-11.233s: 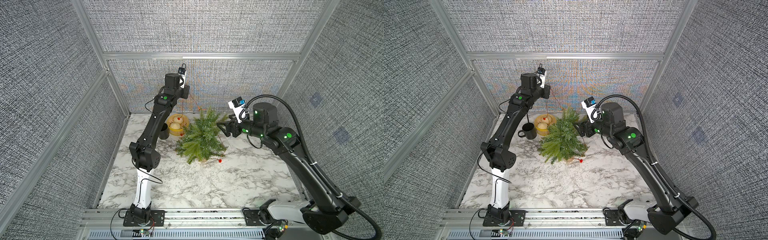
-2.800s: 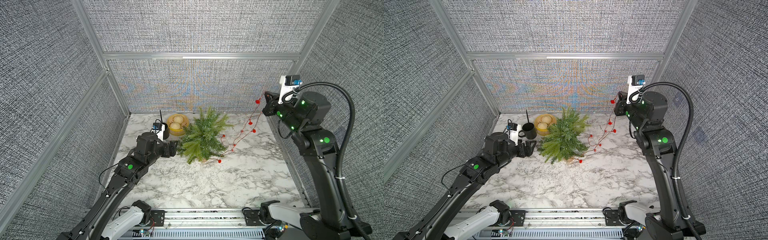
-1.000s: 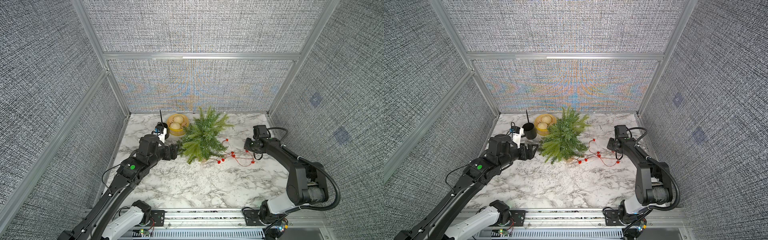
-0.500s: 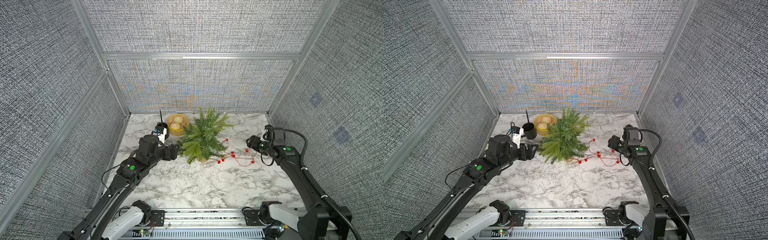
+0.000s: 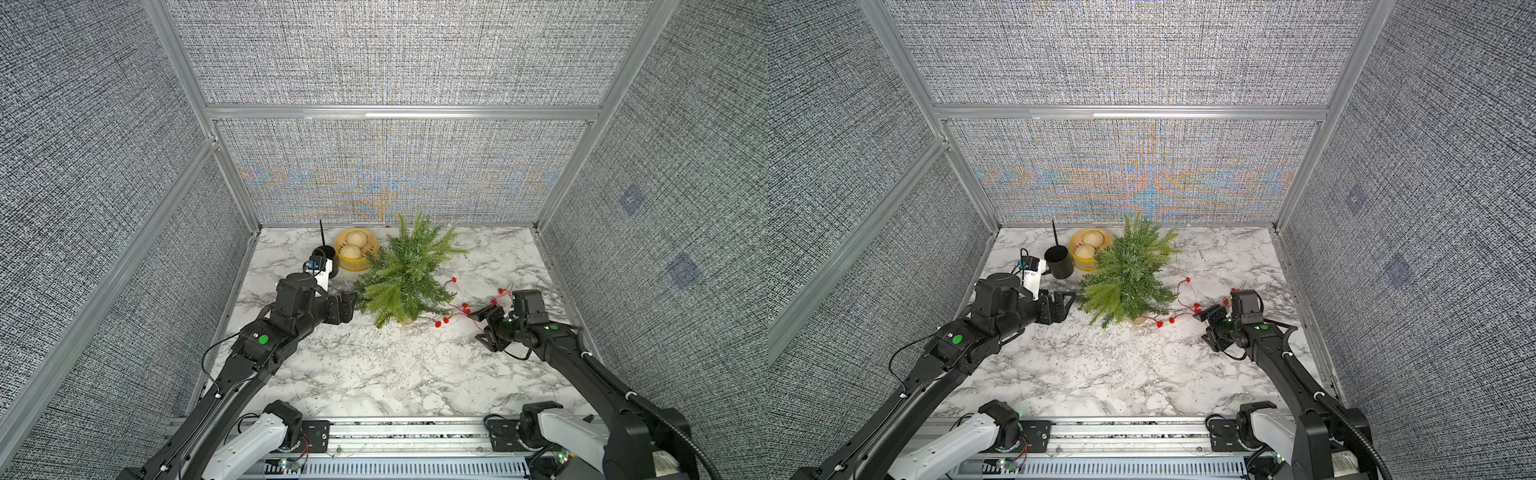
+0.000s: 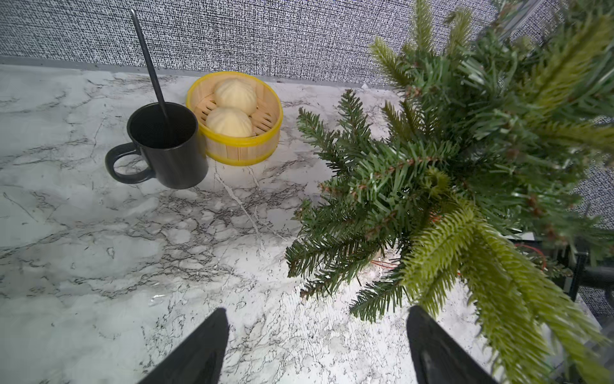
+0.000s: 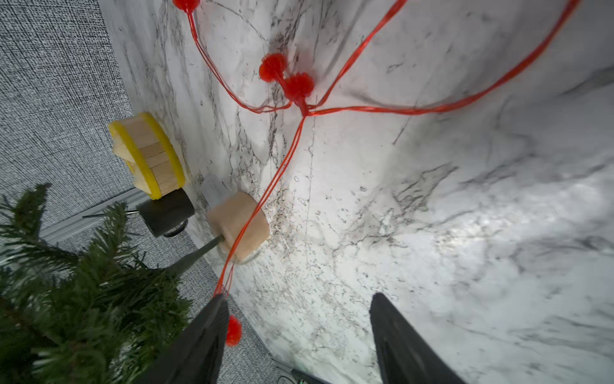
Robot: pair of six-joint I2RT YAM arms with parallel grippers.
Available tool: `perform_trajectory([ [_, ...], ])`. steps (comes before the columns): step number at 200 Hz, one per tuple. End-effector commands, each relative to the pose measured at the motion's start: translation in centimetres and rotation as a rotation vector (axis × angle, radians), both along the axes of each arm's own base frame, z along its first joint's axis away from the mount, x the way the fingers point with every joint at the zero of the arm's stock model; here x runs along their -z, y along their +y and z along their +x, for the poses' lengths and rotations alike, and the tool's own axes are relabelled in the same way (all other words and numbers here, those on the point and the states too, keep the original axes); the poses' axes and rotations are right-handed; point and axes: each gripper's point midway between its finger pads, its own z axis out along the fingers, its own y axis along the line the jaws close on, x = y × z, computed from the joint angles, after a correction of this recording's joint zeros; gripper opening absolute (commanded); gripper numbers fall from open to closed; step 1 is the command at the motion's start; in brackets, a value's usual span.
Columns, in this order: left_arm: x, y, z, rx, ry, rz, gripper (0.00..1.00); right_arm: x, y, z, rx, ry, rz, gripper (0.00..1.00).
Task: Remove string lights from the small christmas tree
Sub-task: Remove the light string from the Christmas tree.
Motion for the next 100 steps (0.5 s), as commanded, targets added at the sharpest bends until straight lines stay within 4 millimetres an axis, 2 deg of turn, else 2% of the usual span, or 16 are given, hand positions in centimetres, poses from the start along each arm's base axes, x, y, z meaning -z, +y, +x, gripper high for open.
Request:
perform_trajectory([
  [1, -0.9, 0.1, 0.4, -0.009, -0.048, -0.01, 0.84, -1.3, 0.5, 2.6, 0.107, -0.032, 0.08, 0.69],
  [64, -0.7, 0.0, 0.4, -0.003, -0.046, -0.009, 0.84, -0.6, 3.4, 4.0, 0.101, -0.019, 0.128, 0.64],
  [100, -0.6, 0.2, 0.3, -0.012, -0.052, -0.017, 0.84, -0.3, 4.4, 4.5, 0.094, -0.022, 0.136, 0.57],
])
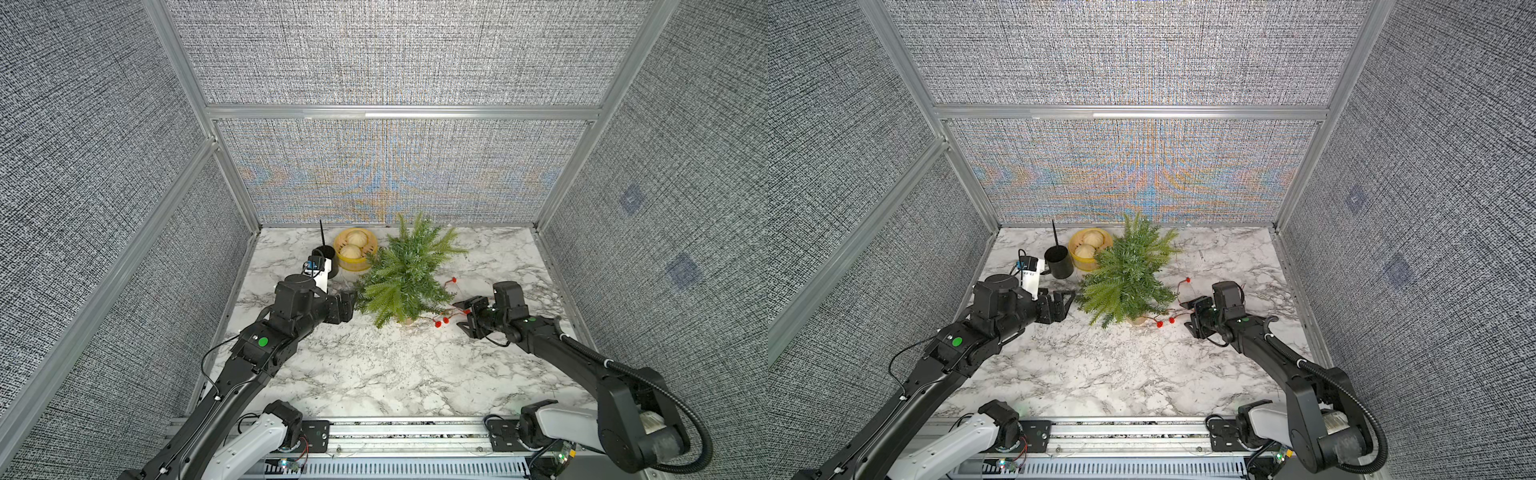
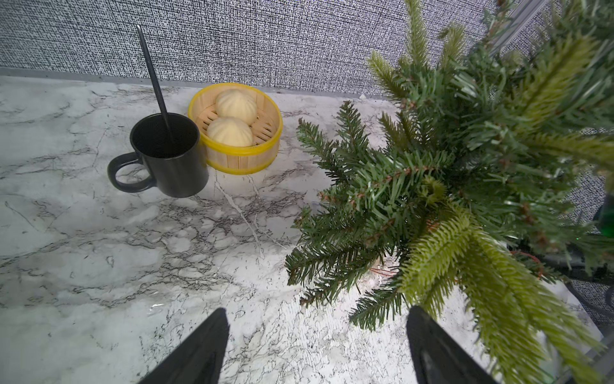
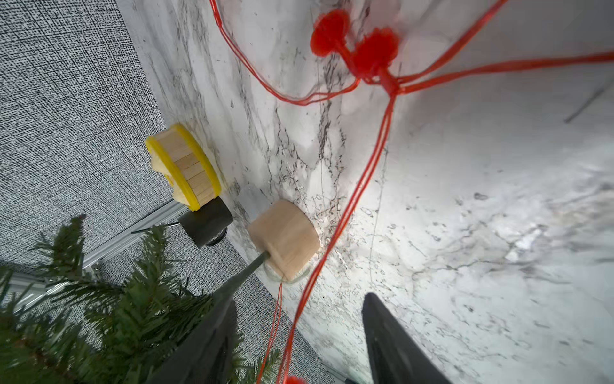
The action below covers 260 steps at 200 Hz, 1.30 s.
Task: Remove string lights from the small christmas tree
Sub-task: Remove the light string from the Christmas tree.
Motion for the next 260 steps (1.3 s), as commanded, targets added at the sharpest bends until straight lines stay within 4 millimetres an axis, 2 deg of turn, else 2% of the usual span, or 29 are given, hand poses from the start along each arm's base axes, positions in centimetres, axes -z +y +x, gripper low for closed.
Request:
perform_trajectory([
  [1, -0.4, 0.2, 0.2, -0.011, -0.026, -0.004, 0.85, -0.7, 0.5, 1.1, 0.024, -0.035, 0.017, 0.57],
  [19, -0.6, 0.3, 0.1, -0.012, -0.032, -0.003, 0.84, -0.7, 1.1, 1.5, 0.016, -0.047, 0.03, 0.5],
  [51, -0.6, 0.3, 0.1, -0.008, -0.034, 0.004, 0.84, -1.5, 1.6, 1.9, 0.01, -0.091, 0.033, 0.31],
  [78, -0.8, 0.1, 0.0, -0.003, -0.033, -0.009, 0.84, -2.5, 1.2, 1.7, 0.016, -0.123, 0.015, 0.16],
  [99, -0.6, 0.2, -0.3, -0.004, -0.025, -0.024, 0.85, -3.2, 0.7, 1.4, 0.017, -0.146, -0.008, 0.09],
  [153, -0.2, -1.2, -1.5, 0.04, 0.031, -0.152, 0.83, -6.1, 0.1, 0.5, 0.004, -0.225, -0.043, 0.0],
  [190, 0.2, -1.5, -1.9, 0.055, 0.045, -0.165, 0.82, -7.8, 0.2, -0.3, -0.005, -0.265, -0.047, 0.0],
  [212, -0.3, -1.4, -2.0, 0.054, 0.03, -0.175, 0.82, -8.7, 0.4, -0.6, -0.013, -0.286, -0.053, 0.0],
  [260, -0.9, -1.7, -2.1, 0.073, 0.012, -0.195, 0.82, -12.1, 1.3, -0.7, -0.032, -0.369, -0.054, 0.0],
])
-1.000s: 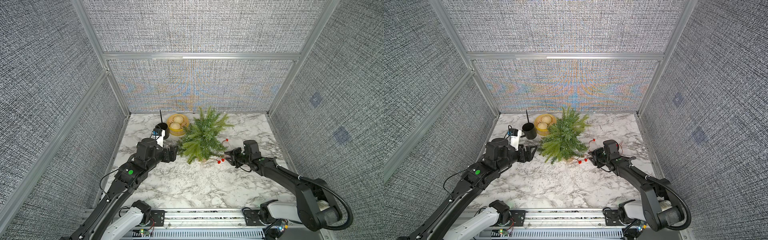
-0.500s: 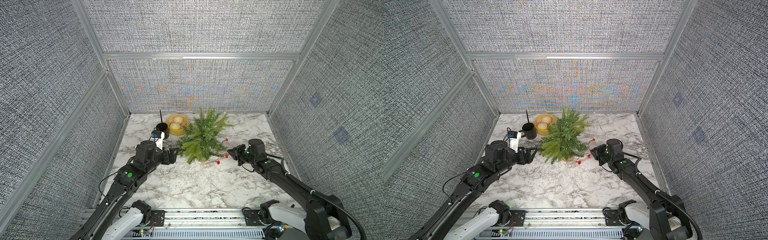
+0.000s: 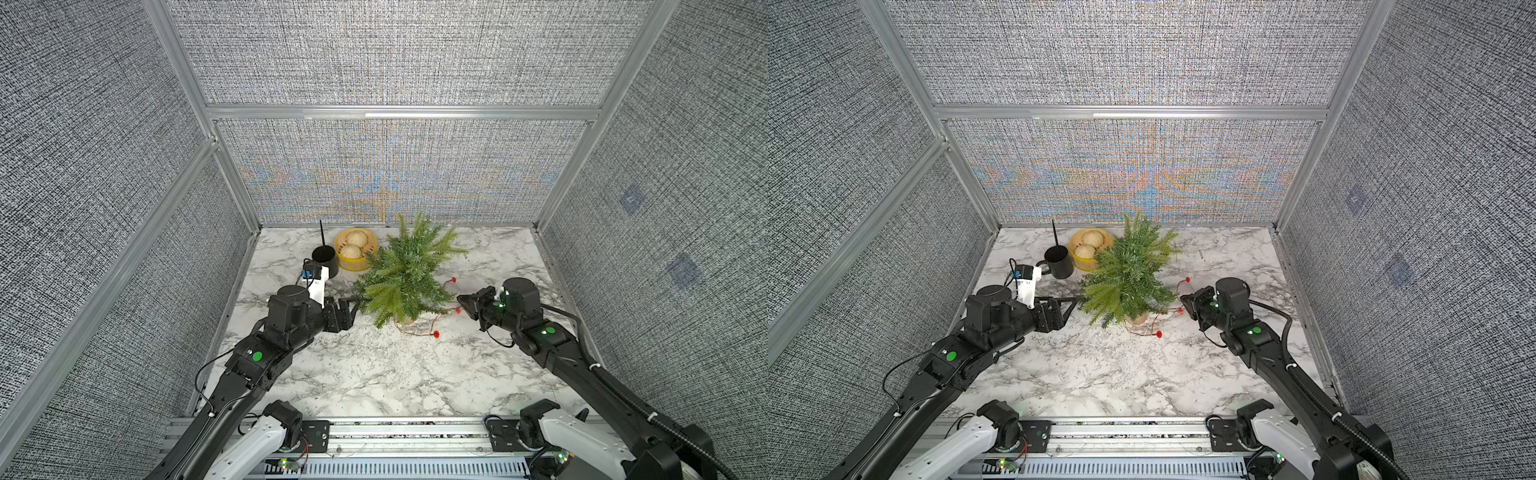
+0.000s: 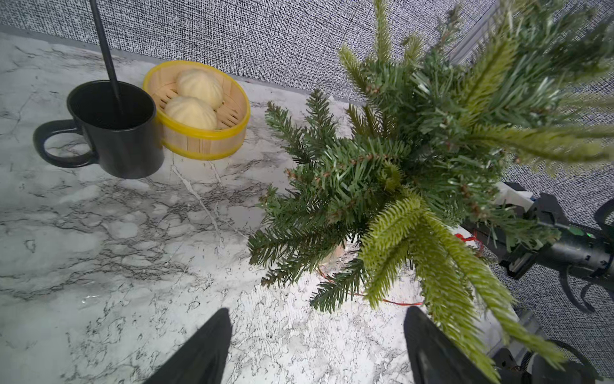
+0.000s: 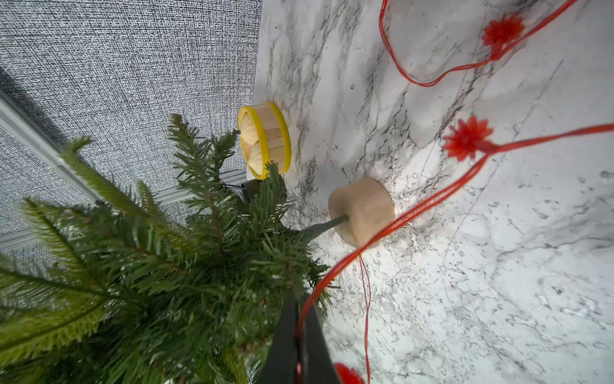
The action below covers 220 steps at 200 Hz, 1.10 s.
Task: Remove string lights from the small christmas tree
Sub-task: Remove the light string from the Christmas tree.
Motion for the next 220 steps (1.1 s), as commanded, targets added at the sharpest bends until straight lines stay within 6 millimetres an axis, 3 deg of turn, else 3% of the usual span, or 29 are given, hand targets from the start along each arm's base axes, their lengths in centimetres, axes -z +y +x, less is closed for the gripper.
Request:
perform_trajectory([
  [1, -0.8, -0.6, 0.0, 0.025, -0.021, -0.032, 0.82, -1.6, 0.1, 0.3, 0.001, -0.045, -0.021, 0.0],
  [74, -0.8, -0.2, -0.6, 0.02, -0.032, -0.045, 0.81, -6.9, 1.7, 0.5, -0.036, -0.159, -0.026, 0.0],
  [142, -0.6, -0.2, -1.0, 0.034, -0.022, -0.043, 0.81, -8.4, 2.3, -1.0, -0.053, -0.195, -0.03, 0.0],
  [220, 2.4, 1.0, -2.8, 0.003, 0.044, -0.043, 0.81, -10.5, 4.8, -2.7, -0.146, -0.239, -0.032, 0.0],
])
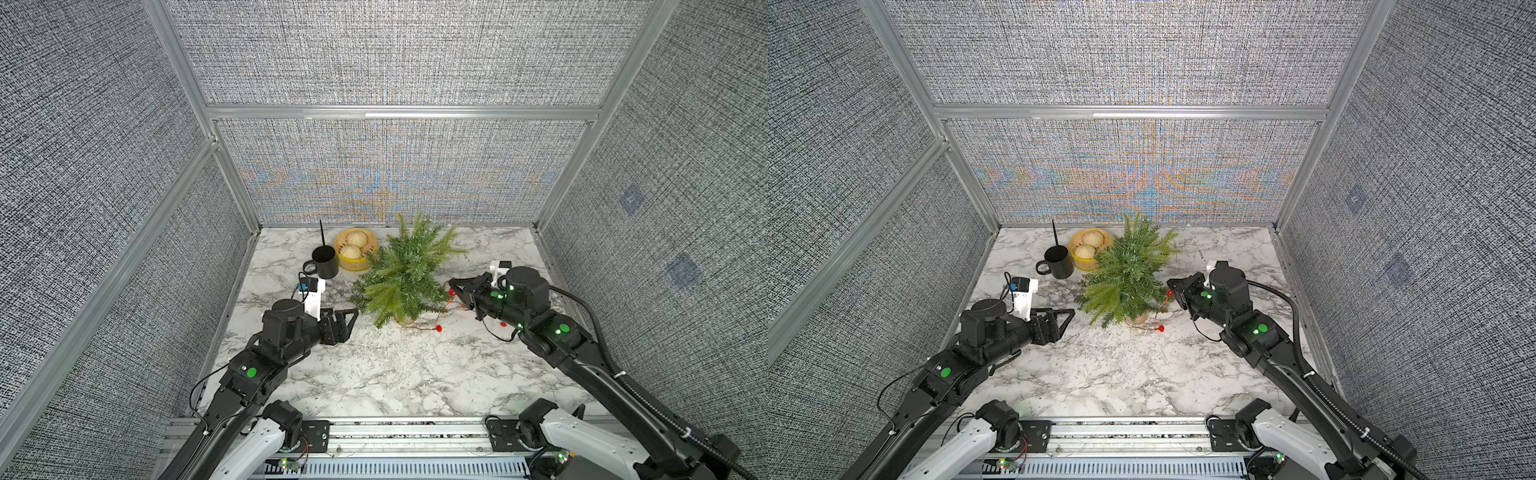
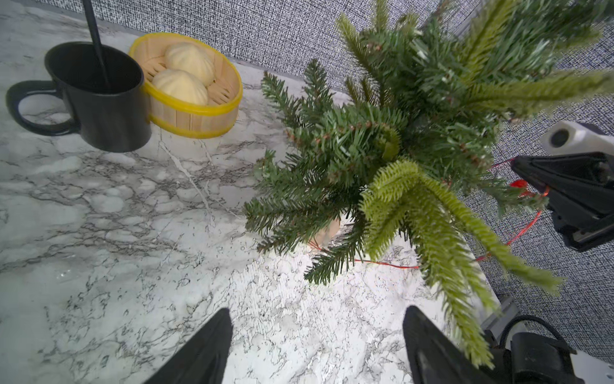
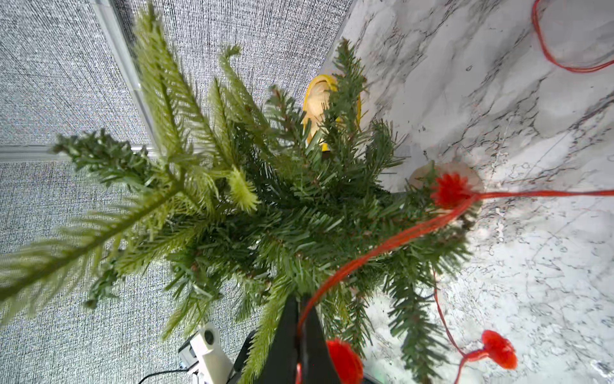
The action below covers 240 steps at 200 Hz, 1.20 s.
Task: Remove string lights from the small christmas tree
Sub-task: Remove the light string from the Christmas tree.
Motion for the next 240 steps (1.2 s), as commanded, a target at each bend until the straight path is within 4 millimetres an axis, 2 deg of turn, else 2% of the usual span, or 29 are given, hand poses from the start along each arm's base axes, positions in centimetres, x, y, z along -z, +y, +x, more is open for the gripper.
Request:
perform_trajectory([
  [1, 0.6, 0.4, -0.3, -0.014, 0.015, 0.004, 0.81, -1.0, 0.7, -0.6, -0.033, -0.032, -0.007, 0.0],
  [59, 0.1, 0.4, 0.1, -0.017, -0.001, 0.022, 0.81, -2.7, 1.5, -3.8, -0.115, -0.09, -0.025, 0.0],
  [84, -0.3, 0.3, 0.3, -0.012, -0.009, 0.024, 0.81, -3.6, 1.1, -5.4, -0.156, -0.129, -0.055, 0.0],
  [118, -0.8, 0.4, 0.6, -0.014, -0.022, 0.041, 0.81, -3.6, 0.4, -7.0, -0.191, -0.151, -0.09, 0.0],
  [133, -0.9, 0.4, 0.7, -0.016, -0.026, 0.048, 0.81, -3.4, -0.2, -7.5, -0.197, -0.157, -0.116, 0.0],
  [135, -1.0, 0.4, 0.7, -0.017, -0.026, 0.048, 0.81, -4.5, -0.3, -7.6, -0.195, -0.176, -0.106, 0.0],
  [139, -0.9, 0.4, 0.8, -0.016, -0.025, 0.051, 0.81, -4.9, -0.5, -7.8, -0.193, -0.187, -0.109, 0.0],
  [176, -1.0, 0.3, 1.2, -0.021, -0.026, 0.069, 0.81, -5.4, -2.1, -8.8, -0.184, -0.212, -0.174, 0.0],
  [181, -1.0, 0.3, 1.3, -0.023, -0.027, 0.072, 0.81, -6.1, -2.8, -9.4, -0.179, -0.237, -0.164, 0.0],
  [207, -1.0, 0.2, 1.7, -0.024, -0.026, 0.087, 0.82, -6.3, -4.1, -10.3, -0.175, -0.256, -0.208, 0.0],
  [240, -1.1, 0.3, 2.0, -0.028, -0.026, 0.095, 0.81, -5.8, -6.8, -10.7, -0.091, -0.272, -0.282, 0.0],
])
